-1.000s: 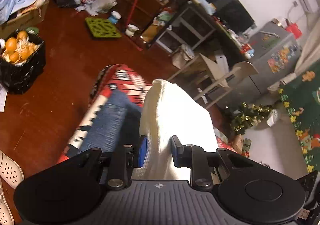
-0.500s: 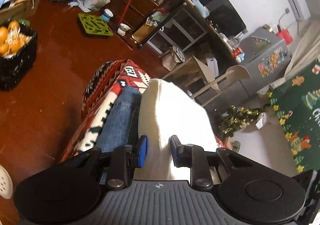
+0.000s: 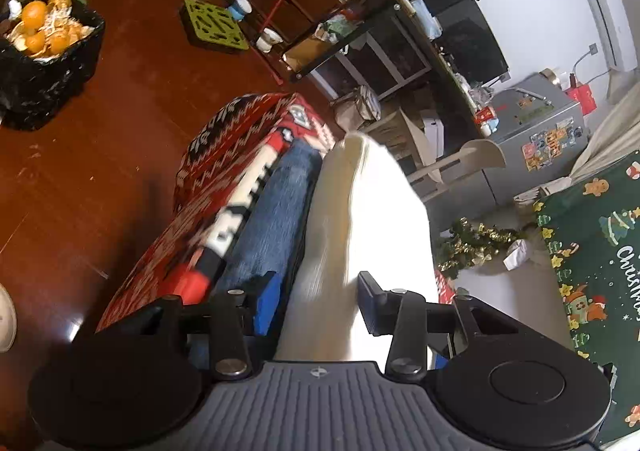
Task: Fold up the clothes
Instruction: 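Lift the folded sweater with both tools and carry it over the folded blue jeans, then lower the sweater onto the folded jeans with both tools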
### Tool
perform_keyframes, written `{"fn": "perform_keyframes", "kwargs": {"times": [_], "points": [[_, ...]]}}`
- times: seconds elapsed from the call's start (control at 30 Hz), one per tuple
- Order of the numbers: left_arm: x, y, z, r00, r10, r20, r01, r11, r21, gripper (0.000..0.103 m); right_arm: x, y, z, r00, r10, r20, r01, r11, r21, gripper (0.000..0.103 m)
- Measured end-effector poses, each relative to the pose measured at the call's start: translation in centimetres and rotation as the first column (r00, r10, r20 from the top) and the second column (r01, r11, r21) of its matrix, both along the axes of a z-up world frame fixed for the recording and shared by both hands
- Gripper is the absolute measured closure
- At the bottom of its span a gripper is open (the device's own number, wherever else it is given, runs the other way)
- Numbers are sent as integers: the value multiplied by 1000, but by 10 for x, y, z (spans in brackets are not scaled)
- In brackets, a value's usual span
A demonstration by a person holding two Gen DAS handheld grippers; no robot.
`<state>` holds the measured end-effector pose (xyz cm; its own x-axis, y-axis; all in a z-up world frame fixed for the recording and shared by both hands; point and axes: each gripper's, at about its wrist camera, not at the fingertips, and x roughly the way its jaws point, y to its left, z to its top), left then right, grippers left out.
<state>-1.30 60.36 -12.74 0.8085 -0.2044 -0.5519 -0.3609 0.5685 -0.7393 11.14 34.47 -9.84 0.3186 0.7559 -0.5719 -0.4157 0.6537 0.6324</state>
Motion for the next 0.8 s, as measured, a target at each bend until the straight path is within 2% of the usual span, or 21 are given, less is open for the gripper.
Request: {"fn": "perform_keyframes", "kwargs": {"times": [0.1,0.27,0.5,0.57,0.63,0.7,0.77,0.8], "points": [[-14,-5,-1,1000,12,-8,-12,1000,-4,60,-12,-13,-4,1000,-1,-27,1,1000,9,66],[-29,-13,1,999,22,-26,-22,1000,4,60,-32,-29,-5,1000,14,-27,-13,1000,14,79],[-44,-26,7,998,41,-48,-39,999,34,63,-48,-46,-1,998,53,-35,-52,998,23,80],[-49,-31,15,997,46,-68,-40,996,78,67,-51,-52,3,998,65,-6,-65,998,-5,79],[-51,-40,25,994,44,-103,-27,986,162,67,-53,-56,9,996,81,41,-79,995,-59,77],[-53,-49,35,990,42,-133,-9,969,245,67,-54,-57,13,992,103,79,-93,989,-117,71],[-52,-60,44,987,38,-155,11,952,305,66,-52,-58,16,986,134,95,-118,981,-155,69],[-51,-65,48,985,37,-167,21,942,334,65,-50,-58,18,985,141,104,-121,976,-180,64]]}}
